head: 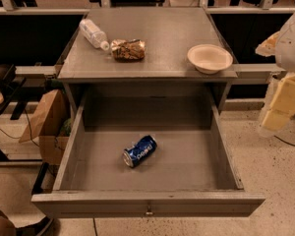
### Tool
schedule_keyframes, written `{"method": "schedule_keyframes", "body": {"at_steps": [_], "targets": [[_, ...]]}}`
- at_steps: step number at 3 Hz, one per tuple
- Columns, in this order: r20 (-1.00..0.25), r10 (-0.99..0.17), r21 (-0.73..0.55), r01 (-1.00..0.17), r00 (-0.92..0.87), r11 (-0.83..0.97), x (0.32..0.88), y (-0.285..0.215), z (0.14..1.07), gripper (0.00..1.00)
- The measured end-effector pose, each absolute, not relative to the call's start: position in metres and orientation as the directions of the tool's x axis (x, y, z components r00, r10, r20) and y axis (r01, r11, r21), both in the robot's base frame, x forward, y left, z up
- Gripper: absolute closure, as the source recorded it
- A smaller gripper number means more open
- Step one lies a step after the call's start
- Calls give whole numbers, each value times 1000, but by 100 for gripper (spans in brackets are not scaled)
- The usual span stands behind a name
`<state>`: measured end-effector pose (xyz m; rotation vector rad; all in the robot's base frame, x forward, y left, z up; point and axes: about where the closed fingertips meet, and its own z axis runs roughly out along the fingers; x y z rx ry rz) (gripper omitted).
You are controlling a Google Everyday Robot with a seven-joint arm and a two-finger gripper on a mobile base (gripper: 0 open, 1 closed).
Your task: Pick pepsi can from top drawer and place on counter
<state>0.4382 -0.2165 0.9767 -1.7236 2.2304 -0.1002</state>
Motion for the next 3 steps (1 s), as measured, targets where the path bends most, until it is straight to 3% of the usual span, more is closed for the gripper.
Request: {"method": "schedule_keyframes", "body": {"at_steps": [3], "targets": [[-277, -931, -223, -927, -236, 301, 478, -212, 923, 0]]}}
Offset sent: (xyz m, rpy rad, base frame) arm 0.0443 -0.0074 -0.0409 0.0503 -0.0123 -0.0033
